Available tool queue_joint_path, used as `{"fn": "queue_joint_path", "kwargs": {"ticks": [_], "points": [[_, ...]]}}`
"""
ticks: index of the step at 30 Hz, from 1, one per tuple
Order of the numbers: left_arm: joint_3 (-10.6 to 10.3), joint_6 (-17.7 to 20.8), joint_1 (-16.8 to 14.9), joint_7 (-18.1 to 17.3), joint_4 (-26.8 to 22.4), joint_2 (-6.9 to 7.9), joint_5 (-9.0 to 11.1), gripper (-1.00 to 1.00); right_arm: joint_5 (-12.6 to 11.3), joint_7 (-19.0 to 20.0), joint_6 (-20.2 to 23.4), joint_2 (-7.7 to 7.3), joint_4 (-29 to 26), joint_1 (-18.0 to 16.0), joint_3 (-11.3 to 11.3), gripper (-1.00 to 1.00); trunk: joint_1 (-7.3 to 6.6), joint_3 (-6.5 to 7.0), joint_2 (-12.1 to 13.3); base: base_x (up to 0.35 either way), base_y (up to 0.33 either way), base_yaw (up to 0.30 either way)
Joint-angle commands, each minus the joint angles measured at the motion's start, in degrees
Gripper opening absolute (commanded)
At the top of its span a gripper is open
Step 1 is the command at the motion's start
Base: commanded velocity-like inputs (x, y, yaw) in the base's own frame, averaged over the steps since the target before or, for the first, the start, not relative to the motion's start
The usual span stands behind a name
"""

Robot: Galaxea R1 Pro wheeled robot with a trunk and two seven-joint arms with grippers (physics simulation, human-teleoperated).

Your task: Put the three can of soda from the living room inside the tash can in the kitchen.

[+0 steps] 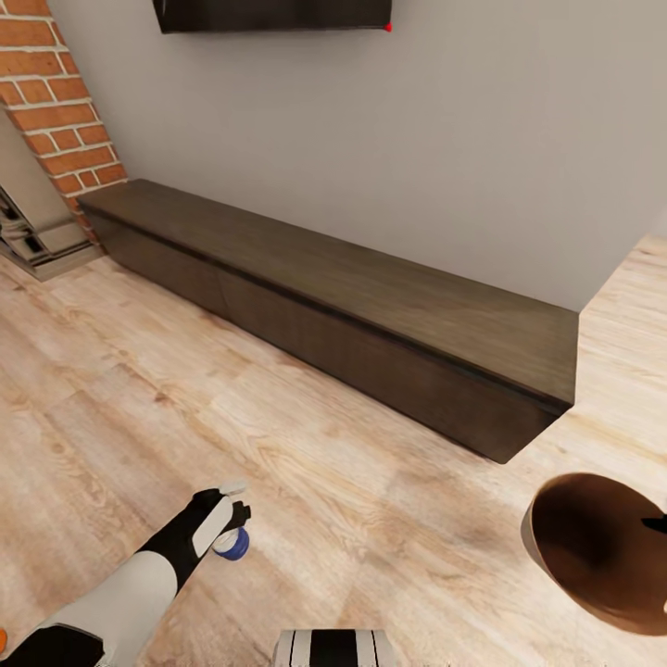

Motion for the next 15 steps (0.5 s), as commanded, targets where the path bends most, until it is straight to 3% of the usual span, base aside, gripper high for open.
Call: {"fn": "queue_joint_path", "kwargs": {"ticks": [1,15], "points": [[-0.01,0.02,-0.13,-0.02,-0.01,-0.02,0.00,1.00,-0.26,0.10,0.98,-0.02,-0.29,-0.04,-0.01,-1.00,0.02,-0.23,-0.02,0.000,0.000,0.000],[-0.11,-0.03,-0.36,-0.02,0.00,-0.03,0.00,1.00,-0.24,0.10,2.90,-0.04,-1.52,0.46,-0.04,-1.00,0.38,-3.33,-0.21,0.000,0.000,0.000]]}}
